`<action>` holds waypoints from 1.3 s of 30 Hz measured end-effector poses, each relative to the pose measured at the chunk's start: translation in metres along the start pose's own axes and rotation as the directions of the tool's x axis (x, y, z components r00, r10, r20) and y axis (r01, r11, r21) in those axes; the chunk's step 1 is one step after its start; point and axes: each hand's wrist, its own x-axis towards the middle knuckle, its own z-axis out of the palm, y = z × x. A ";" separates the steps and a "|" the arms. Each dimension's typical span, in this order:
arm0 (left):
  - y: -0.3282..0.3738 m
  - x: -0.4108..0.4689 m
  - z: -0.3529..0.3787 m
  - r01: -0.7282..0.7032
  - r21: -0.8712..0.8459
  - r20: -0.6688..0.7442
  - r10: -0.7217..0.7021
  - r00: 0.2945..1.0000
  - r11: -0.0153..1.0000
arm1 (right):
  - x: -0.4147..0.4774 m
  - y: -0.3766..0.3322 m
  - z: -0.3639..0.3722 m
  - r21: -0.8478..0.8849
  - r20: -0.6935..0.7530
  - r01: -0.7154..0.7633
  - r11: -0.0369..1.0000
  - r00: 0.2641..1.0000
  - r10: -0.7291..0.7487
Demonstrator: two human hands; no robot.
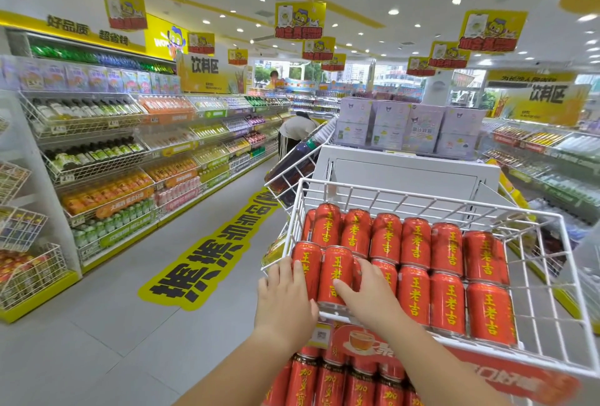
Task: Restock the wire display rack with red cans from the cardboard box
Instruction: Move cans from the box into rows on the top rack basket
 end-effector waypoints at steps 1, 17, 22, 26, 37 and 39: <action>-0.002 -0.003 -0.001 -0.031 0.030 -0.006 0.031 0.999 0.999 | -0.005 0.003 -0.001 -0.067 0.007 0.015 0.998 1.000 -0.015; -0.019 -0.075 0.012 -0.279 0.130 0.115 0.265 0.957 0.952 | -0.108 0.044 0.020 -0.669 0.046 0.224 0.708 0.964 -0.262; -0.019 -0.107 0.039 -0.318 0.069 0.156 0.304 0.940 0.946 | -0.144 0.068 0.040 -0.701 0.048 0.196 0.686 0.972 -0.229; -0.023 -0.137 0.073 -0.380 -0.011 0.196 0.374 0.907 0.925 | -0.173 0.102 0.064 -0.696 0.109 0.175 0.696 0.984 -0.138; -0.048 -0.225 0.216 -0.284 -0.040 0.363 0.279 0.889 0.958 | -0.215 0.216 0.170 -0.691 0.346 0.213 0.691 0.936 0.058; -0.054 -0.248 0.249 -0.275 -0.036 0.408 0.266 0.874 0.961 | -0.229 0.244 0.201 -0.667 0.406 0.229 0.709 0.910 0.088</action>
